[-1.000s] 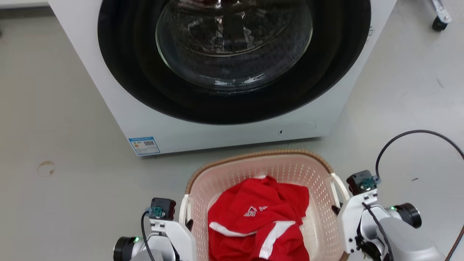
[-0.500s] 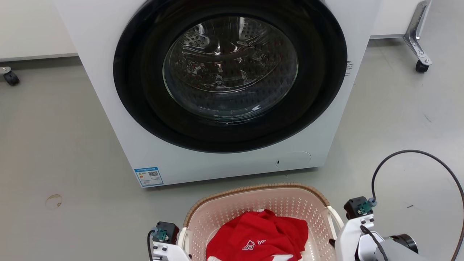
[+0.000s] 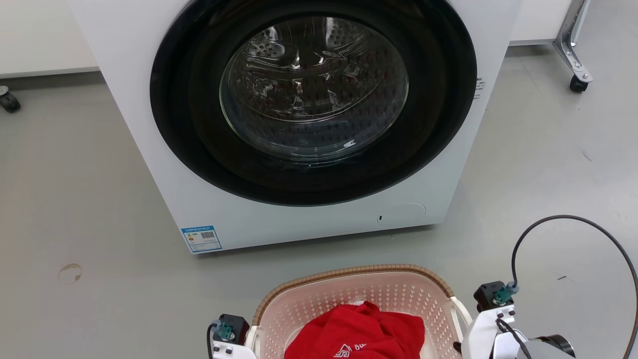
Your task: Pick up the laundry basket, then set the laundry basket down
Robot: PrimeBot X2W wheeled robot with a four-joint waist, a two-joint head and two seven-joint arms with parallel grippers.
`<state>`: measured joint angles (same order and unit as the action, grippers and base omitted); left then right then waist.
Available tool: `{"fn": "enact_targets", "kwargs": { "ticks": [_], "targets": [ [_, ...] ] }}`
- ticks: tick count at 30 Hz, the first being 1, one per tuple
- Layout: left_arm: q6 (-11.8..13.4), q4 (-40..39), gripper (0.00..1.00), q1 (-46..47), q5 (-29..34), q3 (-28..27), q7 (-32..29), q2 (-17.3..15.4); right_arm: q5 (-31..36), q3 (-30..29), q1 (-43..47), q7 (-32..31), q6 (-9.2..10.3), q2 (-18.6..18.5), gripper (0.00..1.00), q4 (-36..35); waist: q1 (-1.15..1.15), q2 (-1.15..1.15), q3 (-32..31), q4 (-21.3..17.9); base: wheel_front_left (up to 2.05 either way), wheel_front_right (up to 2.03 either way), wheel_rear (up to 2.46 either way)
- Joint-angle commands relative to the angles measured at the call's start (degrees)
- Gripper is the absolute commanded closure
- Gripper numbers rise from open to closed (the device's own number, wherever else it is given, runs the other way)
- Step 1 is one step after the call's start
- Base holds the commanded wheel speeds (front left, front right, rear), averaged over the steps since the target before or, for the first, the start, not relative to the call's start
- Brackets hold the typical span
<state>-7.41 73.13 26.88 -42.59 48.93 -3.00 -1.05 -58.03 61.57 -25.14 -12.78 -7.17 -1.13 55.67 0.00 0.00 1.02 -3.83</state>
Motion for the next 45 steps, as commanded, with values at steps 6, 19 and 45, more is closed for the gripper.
{"fn": "enact_targets", "kwargs": {
  "ticks": [6,19,45],
  "targets": [
    [-0.07,-0.27,1.0,1.28,-0.45,-0.33,0.43,-2.7,-1.72,1.27,-1.73,0.93,-0.32,-1.75,1.0,0.44,0.0,0.0,0.42,0.13,0.0,0.0,0.0],
    [-0.07,-0.33,1.0,1.88,-1.62,0.78,0.23,-2.68,-4.5,4.08,-2.04,1.18,-0.32,-1.75,1.0,1.64,0.0,0.0,0.38,0.93,0.0,0.0,0.0],
    [-0.07,-0.28,1.0,1.74,-3.95,2.87,-0.73,-2.87,-8.76,7.84,-2.74,1.81,-0.32,-1.75,1.0,2.77,0.0,0.0,-1.13,1.08,0.0,0.0,0.0]
  ]
}}
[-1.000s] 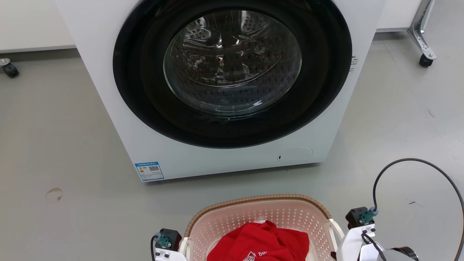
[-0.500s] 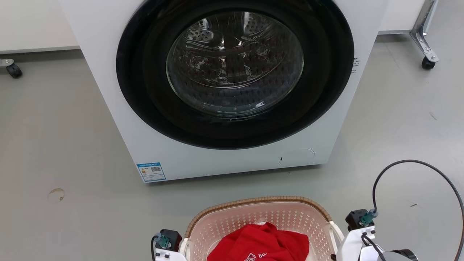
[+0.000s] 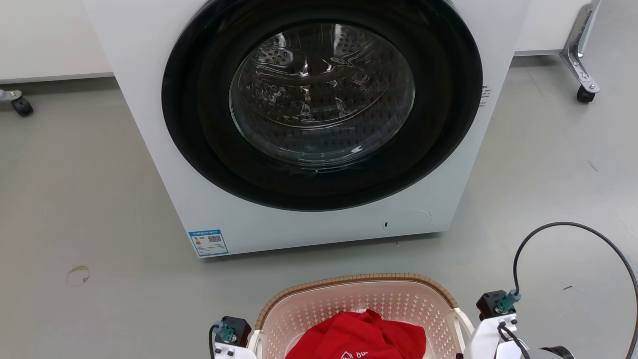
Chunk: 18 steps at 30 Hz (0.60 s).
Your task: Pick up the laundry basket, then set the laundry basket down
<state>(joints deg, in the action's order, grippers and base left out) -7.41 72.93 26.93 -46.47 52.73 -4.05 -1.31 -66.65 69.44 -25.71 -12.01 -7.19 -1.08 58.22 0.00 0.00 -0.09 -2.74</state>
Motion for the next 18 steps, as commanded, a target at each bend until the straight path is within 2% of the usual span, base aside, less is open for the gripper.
{"fn": "enact_targets", "kwargs": {
  "ticks": [1,18],
  "targets": [
    [-0.08,-0.08,1.0,1.64,-0.14,-0.82,0.27,-2.61,-0.25,0.09,-2.2,1.06,-0.3,-1.8,1.0,0.29,0.0,0.0,-0.1,-0.03,0.0,0.0,0.0],
    [-0.01,0.17,1.0,2.26,-1.2,0.32,0.47,-2.99,-1.59,1.73,-2.62,1.72,-0.3,-1.8,1.0,0.38,0.0,0.0,-0.09,0.05,0.0,0.0,0.0]
  ]
}}
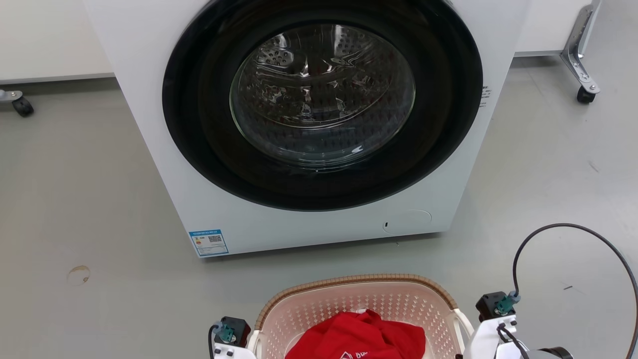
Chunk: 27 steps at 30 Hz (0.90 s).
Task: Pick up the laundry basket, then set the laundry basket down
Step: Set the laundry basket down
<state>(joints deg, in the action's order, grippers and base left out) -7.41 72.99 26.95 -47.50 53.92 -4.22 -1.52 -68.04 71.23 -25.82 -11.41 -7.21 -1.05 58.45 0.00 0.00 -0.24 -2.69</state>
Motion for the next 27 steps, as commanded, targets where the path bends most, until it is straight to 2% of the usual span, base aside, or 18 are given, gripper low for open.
{"fn": "enact_targets", "kwargs": {
  "ticks": [1,10,17,27],
  "targets": [
    [0.09,0.15,1.0,2.34,-0.21,-0.89,0.76,-2.78,-0.2,0.0,-2.6,1.27,-0.28,-1.83,1.0,0.16,0.0,0.0,0.21,0.02,0.0,0.0,0.0],
    [1.36,0.35,1.0,5.69,-0.12,-0.91,2.08,-2.85,-0.28,-0.05,-5.05,5.57,-0.28,-1.83,1.0,-0.51,0.0,0.0,4.89,0.36,0.0,0.0,0.0],
    [3.83,0.39,1.0,9.43,0.3,-1.18,5.49,-2.91,0.29,-0.16,-7.75,10.63,-0.28,-1.83,1.0,-0.22,0.0,0.0,10.98,0.86,0.0,0.0,0.0],
    [8.51,0.13,1.0,16.28,1.42,-1.39,12.66,-2.62,2.59,0.11,-13.83,18.97,-0.28,-1.83,1.0,2.2,0.0,0.0,23.65,2.2,0.0,0.0,0.0]
  ]
}}
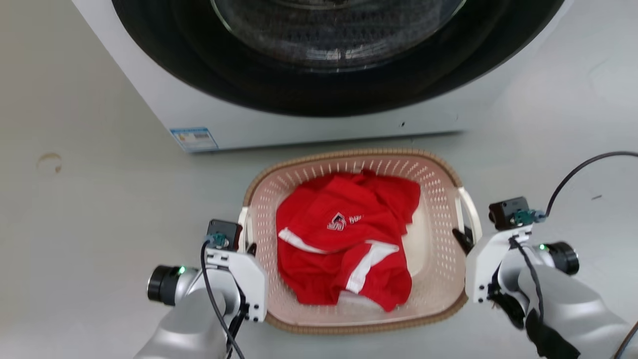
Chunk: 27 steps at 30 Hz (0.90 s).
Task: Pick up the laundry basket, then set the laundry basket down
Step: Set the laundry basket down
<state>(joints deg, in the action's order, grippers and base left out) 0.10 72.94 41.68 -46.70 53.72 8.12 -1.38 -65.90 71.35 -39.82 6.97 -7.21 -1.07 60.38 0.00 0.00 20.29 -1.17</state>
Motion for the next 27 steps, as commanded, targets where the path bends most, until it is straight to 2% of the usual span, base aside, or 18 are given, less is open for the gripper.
{"fn": "enact_targets", "kwargs": {
  "ticks": [1,13,27],
  "targets": [
    [1.24,0.15,1.0,2.18,0.7,-1.13,0.64,-2.66,0.78,0.05,-0.48,1.3,-0.28,-1.81,1.0,0.74,0.0,0.0,4.44,0.84,0.0,0.0,0.0],
    [3.34,-0.31,1.0,11.45,1.25,-1.27,4.2,-2.01,1.82,-0.02,-8.02,6.13,-0.28,-3.56,1.0,2.85,0.0,0.0,18.51,2.34,0.0,0.0,0.0],
    [3.9,0.16,1.0,17.31,1.49,-0.78,5.03,-1.76,1.11,-0.16,-12.43,7.56,-0.28,-4.96,1.0,2.74,0.0,0.0,25.46,2.62,0.0,0.0,0.0]
  ]
}}
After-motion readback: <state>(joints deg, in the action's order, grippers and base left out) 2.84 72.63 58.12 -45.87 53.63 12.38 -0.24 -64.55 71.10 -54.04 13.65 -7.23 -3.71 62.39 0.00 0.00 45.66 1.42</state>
